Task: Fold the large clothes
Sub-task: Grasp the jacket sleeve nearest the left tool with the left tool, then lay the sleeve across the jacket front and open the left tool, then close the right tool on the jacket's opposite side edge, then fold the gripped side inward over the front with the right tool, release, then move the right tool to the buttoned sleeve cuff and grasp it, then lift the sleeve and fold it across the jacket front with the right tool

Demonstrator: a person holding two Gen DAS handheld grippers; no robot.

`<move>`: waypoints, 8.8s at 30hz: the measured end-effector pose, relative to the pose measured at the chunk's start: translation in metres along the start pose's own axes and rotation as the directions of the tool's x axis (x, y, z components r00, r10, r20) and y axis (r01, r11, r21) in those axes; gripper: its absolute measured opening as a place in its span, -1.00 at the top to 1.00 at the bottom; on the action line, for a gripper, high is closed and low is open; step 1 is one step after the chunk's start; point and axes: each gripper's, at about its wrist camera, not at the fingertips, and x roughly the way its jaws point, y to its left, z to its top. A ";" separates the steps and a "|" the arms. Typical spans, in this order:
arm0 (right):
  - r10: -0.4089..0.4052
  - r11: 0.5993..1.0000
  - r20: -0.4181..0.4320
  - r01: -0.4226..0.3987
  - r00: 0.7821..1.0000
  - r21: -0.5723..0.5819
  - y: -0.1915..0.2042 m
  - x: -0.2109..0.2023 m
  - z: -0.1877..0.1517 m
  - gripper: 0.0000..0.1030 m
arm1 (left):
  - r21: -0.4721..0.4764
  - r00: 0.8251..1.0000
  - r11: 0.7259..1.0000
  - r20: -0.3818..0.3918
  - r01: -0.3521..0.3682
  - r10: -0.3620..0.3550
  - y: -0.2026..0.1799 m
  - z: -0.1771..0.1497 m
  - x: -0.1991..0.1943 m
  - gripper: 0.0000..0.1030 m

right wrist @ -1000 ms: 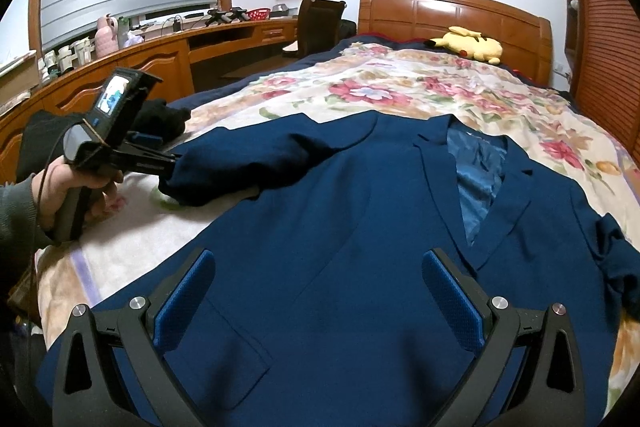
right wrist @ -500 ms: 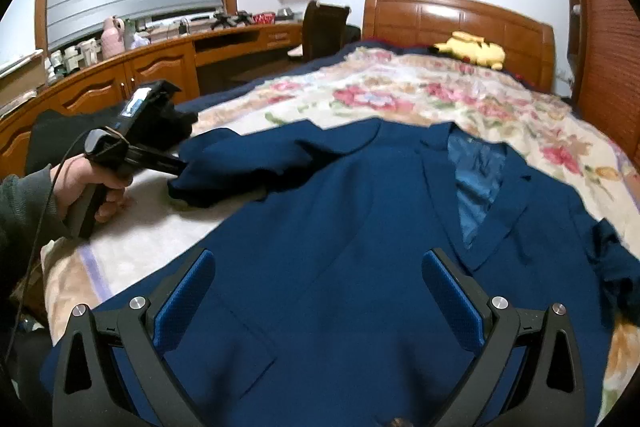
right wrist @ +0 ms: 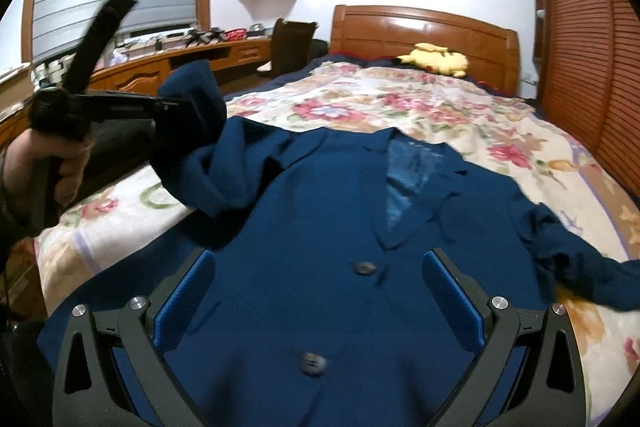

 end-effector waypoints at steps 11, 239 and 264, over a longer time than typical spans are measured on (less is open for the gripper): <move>-0.050 0.999 -0.006 0.050 0.999 0.016 -0.002 -0.013 -0.010 -1.00 | 0.104 0.989 0.985 0.038 0.136 -0.141 -0.068 -0.005 -0.019 0.78; -0.402 0.914 -0.076 0.394 0.913 -0.095 -0.062 -0.064 0.065 0.89 | 0.077 0.977 0.981 0.109 0.177 -0.185 -0.113 -0.103 -0.033 -1.00; -0.175 0.965 -0.118 0.146 0.977 -0.217 0.039 -0.067 0.018 0.89 | -0.005 0.981 0.991 0.145 0.133 -0.131 -0.051 -0.106 -0.053 -1.00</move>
